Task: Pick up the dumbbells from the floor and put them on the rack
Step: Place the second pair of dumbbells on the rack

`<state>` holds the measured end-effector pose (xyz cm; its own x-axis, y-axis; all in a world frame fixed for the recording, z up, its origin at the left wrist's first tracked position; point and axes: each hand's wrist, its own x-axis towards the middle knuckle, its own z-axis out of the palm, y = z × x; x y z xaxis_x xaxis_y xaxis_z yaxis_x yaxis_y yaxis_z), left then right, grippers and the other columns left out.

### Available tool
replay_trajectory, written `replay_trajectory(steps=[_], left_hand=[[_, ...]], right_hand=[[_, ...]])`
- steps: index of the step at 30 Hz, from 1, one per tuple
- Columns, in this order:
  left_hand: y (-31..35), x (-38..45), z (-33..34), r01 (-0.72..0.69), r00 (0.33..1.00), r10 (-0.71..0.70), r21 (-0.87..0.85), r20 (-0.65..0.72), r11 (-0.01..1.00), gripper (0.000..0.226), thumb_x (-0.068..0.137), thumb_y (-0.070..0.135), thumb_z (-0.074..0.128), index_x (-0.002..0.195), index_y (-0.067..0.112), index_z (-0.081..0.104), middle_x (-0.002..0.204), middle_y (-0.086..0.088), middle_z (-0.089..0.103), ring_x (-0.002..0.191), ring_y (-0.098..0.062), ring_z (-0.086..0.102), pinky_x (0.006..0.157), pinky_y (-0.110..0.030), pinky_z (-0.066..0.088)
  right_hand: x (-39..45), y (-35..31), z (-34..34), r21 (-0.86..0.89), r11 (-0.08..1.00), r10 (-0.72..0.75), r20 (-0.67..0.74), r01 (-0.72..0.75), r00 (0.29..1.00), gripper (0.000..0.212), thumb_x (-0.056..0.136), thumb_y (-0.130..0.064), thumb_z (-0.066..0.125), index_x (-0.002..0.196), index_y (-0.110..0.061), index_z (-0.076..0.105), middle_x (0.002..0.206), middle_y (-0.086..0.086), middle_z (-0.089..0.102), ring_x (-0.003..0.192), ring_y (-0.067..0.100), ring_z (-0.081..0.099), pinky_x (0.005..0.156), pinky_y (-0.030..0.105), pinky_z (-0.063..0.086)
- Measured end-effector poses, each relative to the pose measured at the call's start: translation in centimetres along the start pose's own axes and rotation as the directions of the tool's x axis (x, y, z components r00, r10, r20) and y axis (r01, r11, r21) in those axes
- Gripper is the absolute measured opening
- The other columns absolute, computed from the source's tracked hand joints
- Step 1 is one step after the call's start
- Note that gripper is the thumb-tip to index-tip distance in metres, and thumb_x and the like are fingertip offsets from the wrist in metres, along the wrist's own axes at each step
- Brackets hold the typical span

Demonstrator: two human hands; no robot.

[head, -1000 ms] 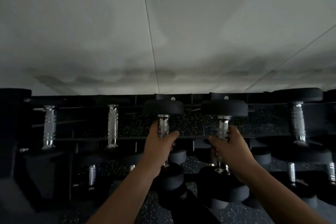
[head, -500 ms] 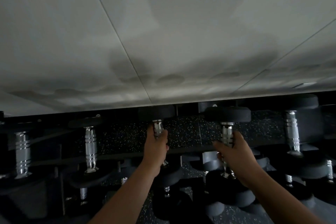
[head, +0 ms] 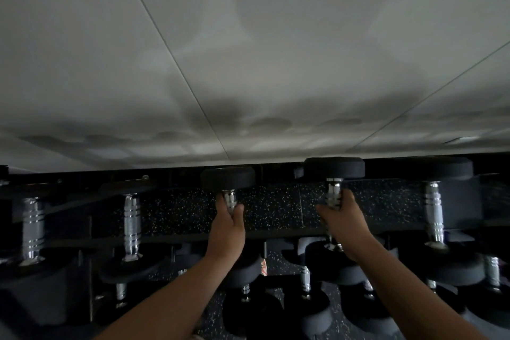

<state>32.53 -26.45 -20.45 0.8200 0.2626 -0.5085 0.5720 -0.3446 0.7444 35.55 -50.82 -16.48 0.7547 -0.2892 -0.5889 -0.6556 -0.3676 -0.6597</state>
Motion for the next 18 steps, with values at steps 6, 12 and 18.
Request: replay_trajectory(steps=[6,12,18], left_hand=[[0.3,-0.3,0.4,-0.009,0.999,0.012,0.078,-0.034,0.997,0.055,0.100,0.036,0.044,0.148,0.022,0.022,0.085,-0.011,0.067,0.065,-0.022,0.065,0.058,-0.031,0.047],[0.7,-0.5,0.1,-0.020,0.999,0.025,0.106,-0.044,0.994,0.056,0.101,0.035,0.043,0.150,0.022,0.019,0.083,-0.007,0.065,0.065,-0.020,0.064,0.058,-0.033,0.047],[1.0,-0.7,-0.4,0.010,1.000,-0.009,0.066,-0.017,0.998,0.055,0.100,0.036,0.044,0.149,0.024,0.020,0.078,-0.010,0.064,0.063,-0.026,0.065,0.057,-0.040,0.055]], right_hand=[[0.9,1.0,1.6,-0.023,1.000,0.013,0.014,-0.013,1.000,0.030,0.086,-0.021,0.068,0.106,-0.021,0.046,0.086,-0.002,0.062,0.072,0.014,0.059,0.052,0.025,0.037],[0.8,1.9,1.6,-0.069,0.998,0.007,-0.029,-0.009,1.000,0.039,0.088,-0.028,0.066,0.121,-0.020,0.047,0.096,0.000,0.063,0.075,0.009,0.057,0.054,0.024,0.039],[-0.7,1.3,2.0,-0.135,0.991,-0.005,-0.022,0.002,1.000,0.064,0.093,-0.026,0.059,0.148,-0.018,0.027,0.095,0.003,0.058,0.066,0.008,0.055,0.048,0.022,0.037]])
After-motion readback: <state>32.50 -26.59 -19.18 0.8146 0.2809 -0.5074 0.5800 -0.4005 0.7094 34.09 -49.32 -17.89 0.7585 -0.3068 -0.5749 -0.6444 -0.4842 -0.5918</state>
